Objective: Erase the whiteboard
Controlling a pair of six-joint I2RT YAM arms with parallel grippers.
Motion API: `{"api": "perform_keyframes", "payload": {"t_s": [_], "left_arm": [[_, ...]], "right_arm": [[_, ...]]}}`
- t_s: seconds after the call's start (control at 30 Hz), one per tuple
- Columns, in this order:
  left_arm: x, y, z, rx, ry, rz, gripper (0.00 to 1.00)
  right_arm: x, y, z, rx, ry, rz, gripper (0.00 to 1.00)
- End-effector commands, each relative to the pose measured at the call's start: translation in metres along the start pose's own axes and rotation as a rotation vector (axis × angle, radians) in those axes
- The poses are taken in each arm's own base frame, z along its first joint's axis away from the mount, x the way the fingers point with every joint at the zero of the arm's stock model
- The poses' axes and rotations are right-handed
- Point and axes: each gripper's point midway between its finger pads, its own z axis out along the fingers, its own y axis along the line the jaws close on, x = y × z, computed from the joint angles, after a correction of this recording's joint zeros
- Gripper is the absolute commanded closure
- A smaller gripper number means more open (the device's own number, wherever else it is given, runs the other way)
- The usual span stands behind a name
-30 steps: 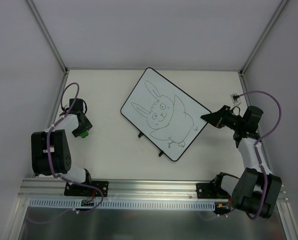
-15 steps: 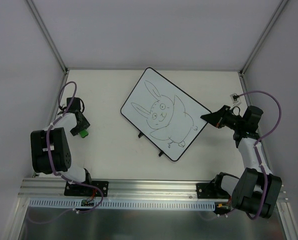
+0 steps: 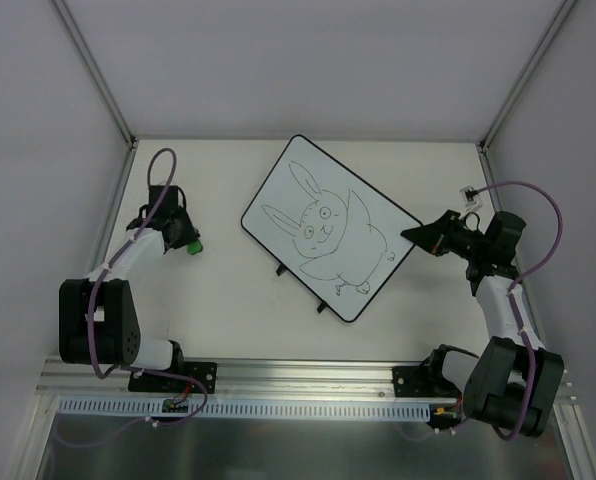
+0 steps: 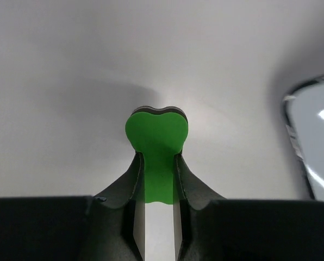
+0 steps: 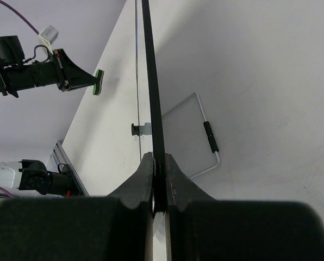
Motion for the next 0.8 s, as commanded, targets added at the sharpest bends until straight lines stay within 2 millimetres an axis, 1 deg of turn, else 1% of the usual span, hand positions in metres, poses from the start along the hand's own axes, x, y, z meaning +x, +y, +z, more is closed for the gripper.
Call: {"api": "perform_keyframes", "payload": {"t_s": [0.0, 0.07, 0.1, 0.13, 0.17, 0.2, 0.23, 0.27, 0.3, 0.33, 0.37, 0.43, 0.5, 0.53, 0.57, 0.6, 0.63, 0.67, 0.7, 0.77], "left_arm": [[-0.044, -0.100, -0.040, 0.312, -0.201, 0.225, 0.94], [-0.047, -0.127, -0.046, 0.403, -0.221, 0.254, 0.93], [-0.057, -0.142, -0.053, 0.453, -0.267, 0.267, 0.92], [-0.058, -0.159, -0.057, 0.499, -0.294, 0.309, 0.92], [-0.056, -0.170, -0.054, 0.530, -0.295, 0.339, 0.92], [-0.064, -0.184, -0.059, 0.559, -0.338, 0.362, 0.92], [-0.065, -0.191, -0.058, 0.571, -0.346, 0.378, 0.92], [-0.058, -0.200, -0.048, 0.592, -0.320, 0.401, 0.92], [-0.063, -0.206, -0.048, 0.607, -0.329, 0.403, 0.92], [-0.065, -0.210, -0.044, 0.616, -0.333, 0.408, 0.92], [-0.060, -0.214, -0.033, 0.619, -0.311, 0.417, 0.93], [-0.062, -0.221, -0.028, 0.641, -0.324, 0.436, 0.93], [-0.051, -0.226, -0.020, 0.664, -0.311, 0.454, 0.94], [-0.048, -0.227, -0.018, 0.666, -0.313, 0.459, 0.93], [-0.049, -0.231, -0.019, 0.680, -0.338, 0.462, 0.93], [-0.040, -0.229, -0.015, 0.683, -0.328, 0.466, 0.92], [-0.038, -0.229, -0.014, 0.687, -0.337, 0.463, 0.92], [-0.041, -0.232, -0.017, 0.703, -0.371, 0.456, 0.92], [-0.034, -0.228, -0.013, 0.698, -0.362, 0.452, 0.92], [-0.029, -0.227, -0.005, 0.685, -0.354, 0.442, 0.91]], "right_arm": [[-0.014, -0.026, 0.002, 0.130, -0.067, -0.200, 1.00], [-0.011, -0.028, 0.002, 0.137, -0.063, -0.193, 1.00], [-0.011, -0.029, 0.003, 0.140, -0.062, -0.192, 1.00], [-0.010, -0.029, 0.002, 0.140, -0.063, -0.197, 1.00], [-0.010, -0.029, 0.002, 0.144, -0.062, -0.199, 1.00], [-0.010, -0.029, 0.002, 0.148, -0.061, -0.204, 1.00], [-0.009, -0.030, 0.002, 0.154, -0.062, -0.207, 1.00], [-0.010, -0.031, 0.001, 0.160, -0.063, -0.207, 1.00], [-0.009, -0.030, 0.001, 0.159, -0.061, -0.211, 1.00], [-0.009, -0.030, 0.001, 0.160, -0.062, -0.211, 1.00], [-0.009, -0.029, 0.000, 0.157, -0.062, -0.214, 1.00], [-0.010, -0.028, 0.000, 0.158, -0.065, -0.222, 1.00], [-0.012, -0.026, -0.001, 0.161, -0.069, -0.231, 1.00], [-0.013, -0.025, -0.002, 0.163, -0.070, -0.234, 1.00], [-0.012, -0.025, -0.002, 0.164, -0.066, -0.231, 1.00], [-0.012, -0.024, -0.002, 0.162, -0.067, -0.235, 1.00], [-0.013, -0.025, -0.002, 0.165, -0.068, -0.235, 1.00], [-0.012, -0.025, -0.002, 0.166, -0.067, -0.234, 1.00], [-0.012, -0.025, -0.002, 0.166, -0.067, -0.234, 1.00], [-0.011, -0.026, -0.002, 0.165, -0.064, -0.232, 1.00]]}}
